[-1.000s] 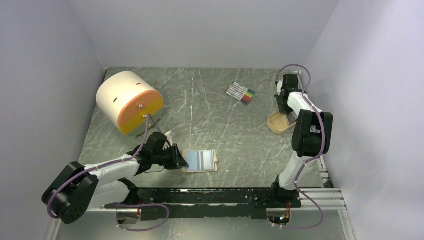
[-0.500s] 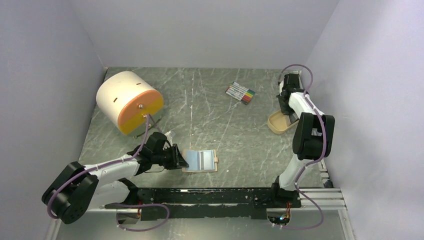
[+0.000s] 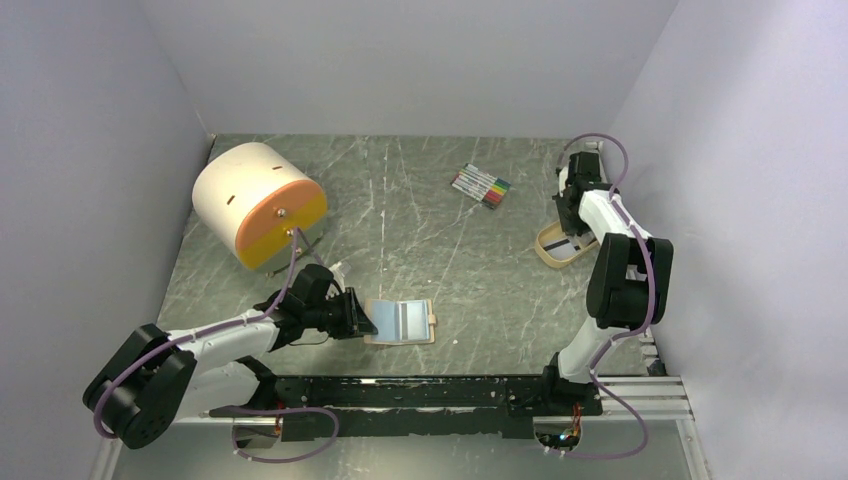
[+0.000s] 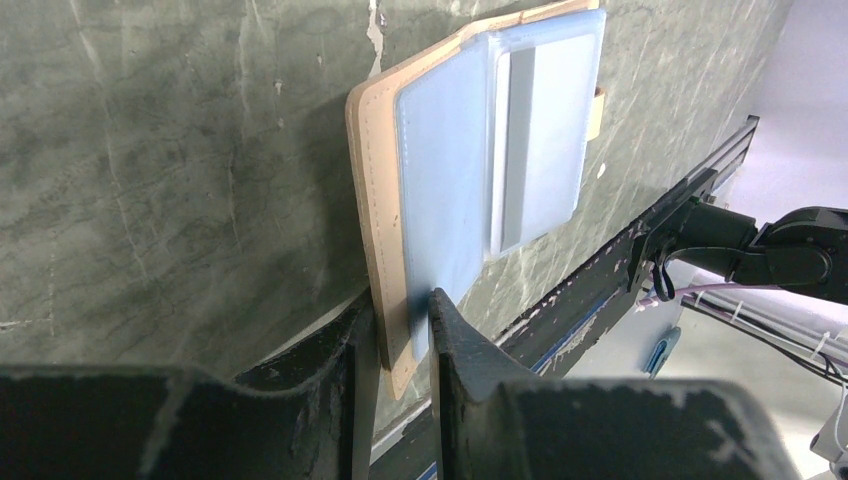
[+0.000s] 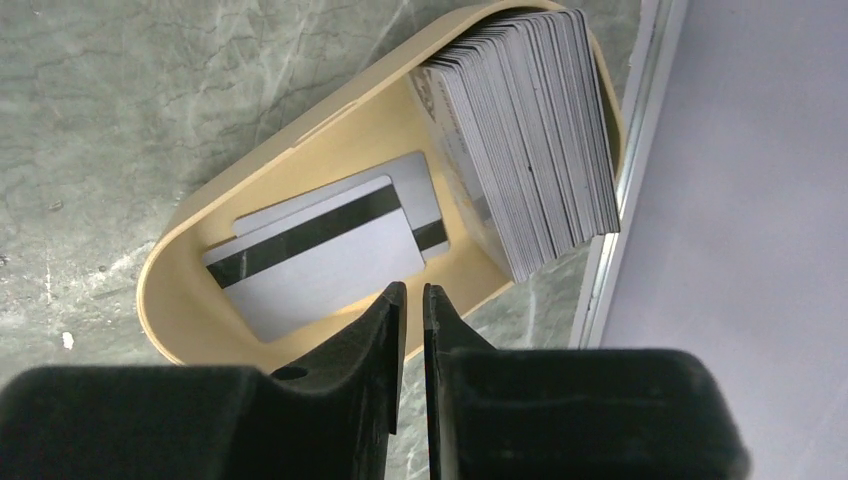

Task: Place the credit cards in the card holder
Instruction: Place the credit card in the storage box, then pick up the credit card from the storage box.

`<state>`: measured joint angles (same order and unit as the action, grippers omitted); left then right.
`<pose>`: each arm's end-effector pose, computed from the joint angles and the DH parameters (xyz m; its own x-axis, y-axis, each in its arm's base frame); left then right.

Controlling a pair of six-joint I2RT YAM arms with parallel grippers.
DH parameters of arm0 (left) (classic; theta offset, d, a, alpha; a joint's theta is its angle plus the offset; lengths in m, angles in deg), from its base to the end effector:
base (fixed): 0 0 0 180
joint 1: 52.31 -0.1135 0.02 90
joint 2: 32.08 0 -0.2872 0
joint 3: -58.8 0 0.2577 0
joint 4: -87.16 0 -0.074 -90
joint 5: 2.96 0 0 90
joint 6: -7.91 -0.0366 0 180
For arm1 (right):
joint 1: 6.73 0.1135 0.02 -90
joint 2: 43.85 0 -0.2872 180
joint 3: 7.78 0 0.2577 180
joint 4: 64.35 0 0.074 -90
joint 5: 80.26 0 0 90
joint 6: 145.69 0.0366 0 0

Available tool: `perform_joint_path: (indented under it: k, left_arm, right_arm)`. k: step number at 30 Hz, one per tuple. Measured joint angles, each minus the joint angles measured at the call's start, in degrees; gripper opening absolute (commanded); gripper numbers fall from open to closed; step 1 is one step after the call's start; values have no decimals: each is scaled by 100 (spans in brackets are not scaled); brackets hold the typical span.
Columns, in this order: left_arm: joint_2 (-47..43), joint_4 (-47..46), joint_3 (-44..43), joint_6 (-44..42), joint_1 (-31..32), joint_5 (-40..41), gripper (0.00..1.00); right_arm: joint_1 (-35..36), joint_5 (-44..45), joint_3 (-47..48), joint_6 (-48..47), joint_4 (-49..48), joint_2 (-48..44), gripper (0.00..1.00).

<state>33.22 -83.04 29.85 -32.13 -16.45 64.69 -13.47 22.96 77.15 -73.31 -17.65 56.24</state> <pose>0.1396 -0.1180 0.1439 -0.9543 -0.1839 -0.2357 0.0384 0.7064 -0.7068 0.3672 -0.0518 0.2322 -0.9016 -0.1902 -0.3885 -0.0541 0.9407 -0.3350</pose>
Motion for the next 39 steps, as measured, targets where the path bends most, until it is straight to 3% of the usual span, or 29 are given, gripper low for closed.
perform_joint_path:
  k: [3, 4, 22, 39]
  left_arm:
    - [-26, 0, 0, 0, 0, 0, 29]
    - [-26, 0, 0, 0, 0, 0, 28]
    - [133, -11, -107, -2, 0, -39, 28]
    - [271, -48, -107, -4, 0, -42, 28]
  right_arm:
    - [0, -52, -76, -2, -74, 0, 37]
    - [0, -31, -85, 0, -90, 0, 38]
    - [11, 614, 210, -763, -719, 566, 46]
    - [337, 1355, -254, -1373, -1641, 682, 47]
